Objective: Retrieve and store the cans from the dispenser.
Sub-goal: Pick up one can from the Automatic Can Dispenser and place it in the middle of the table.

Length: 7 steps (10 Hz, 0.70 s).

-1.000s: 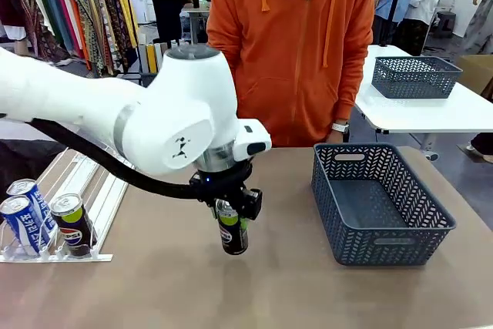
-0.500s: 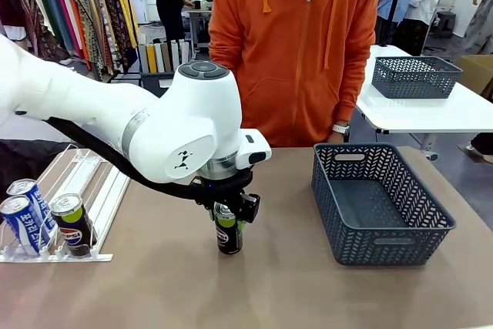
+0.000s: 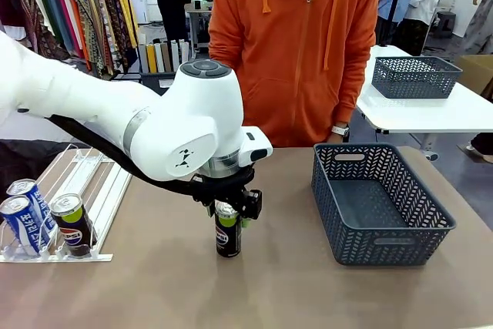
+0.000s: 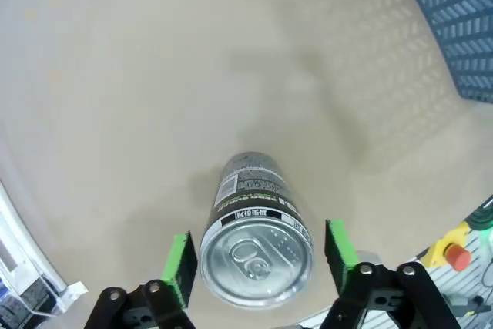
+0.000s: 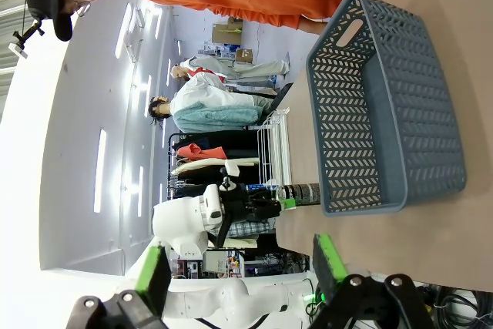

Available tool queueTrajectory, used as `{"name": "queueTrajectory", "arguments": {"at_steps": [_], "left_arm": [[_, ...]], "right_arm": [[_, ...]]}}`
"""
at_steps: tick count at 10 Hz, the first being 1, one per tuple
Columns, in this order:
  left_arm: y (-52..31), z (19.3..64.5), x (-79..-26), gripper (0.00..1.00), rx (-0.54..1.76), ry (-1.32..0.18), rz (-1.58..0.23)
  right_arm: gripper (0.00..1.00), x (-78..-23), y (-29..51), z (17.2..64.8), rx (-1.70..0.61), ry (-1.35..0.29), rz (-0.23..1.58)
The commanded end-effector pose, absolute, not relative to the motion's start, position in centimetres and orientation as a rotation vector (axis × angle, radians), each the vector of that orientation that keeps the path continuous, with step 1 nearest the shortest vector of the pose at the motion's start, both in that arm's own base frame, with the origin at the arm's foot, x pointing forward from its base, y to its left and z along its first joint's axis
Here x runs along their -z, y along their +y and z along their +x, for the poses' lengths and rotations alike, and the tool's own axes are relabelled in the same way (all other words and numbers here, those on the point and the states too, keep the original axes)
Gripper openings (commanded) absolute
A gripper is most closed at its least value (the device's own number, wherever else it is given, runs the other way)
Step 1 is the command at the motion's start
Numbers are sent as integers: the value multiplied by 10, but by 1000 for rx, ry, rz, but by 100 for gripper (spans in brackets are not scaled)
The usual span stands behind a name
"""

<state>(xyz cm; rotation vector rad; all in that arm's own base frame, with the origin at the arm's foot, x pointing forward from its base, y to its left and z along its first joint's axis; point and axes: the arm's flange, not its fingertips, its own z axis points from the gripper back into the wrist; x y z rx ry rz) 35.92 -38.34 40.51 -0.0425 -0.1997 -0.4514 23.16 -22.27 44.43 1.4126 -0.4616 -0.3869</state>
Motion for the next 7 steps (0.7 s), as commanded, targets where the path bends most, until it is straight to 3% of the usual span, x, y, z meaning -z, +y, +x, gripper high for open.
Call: {"name": "queueTrajectory", "arguments": {"at_steps": [1,3,7], "left_arm": [[-377,348,-437,100,406,-289,-55],[-347,318,-509,100,374,-369,-103],[-215,277,-621,100,280,-367,-308]], "right_arm": [[100,-451,-222,233,399,-464,1431],[100,-451,-222,233,399,-464,1431],[100,-451,-222,233,399,-464,1431]]}}
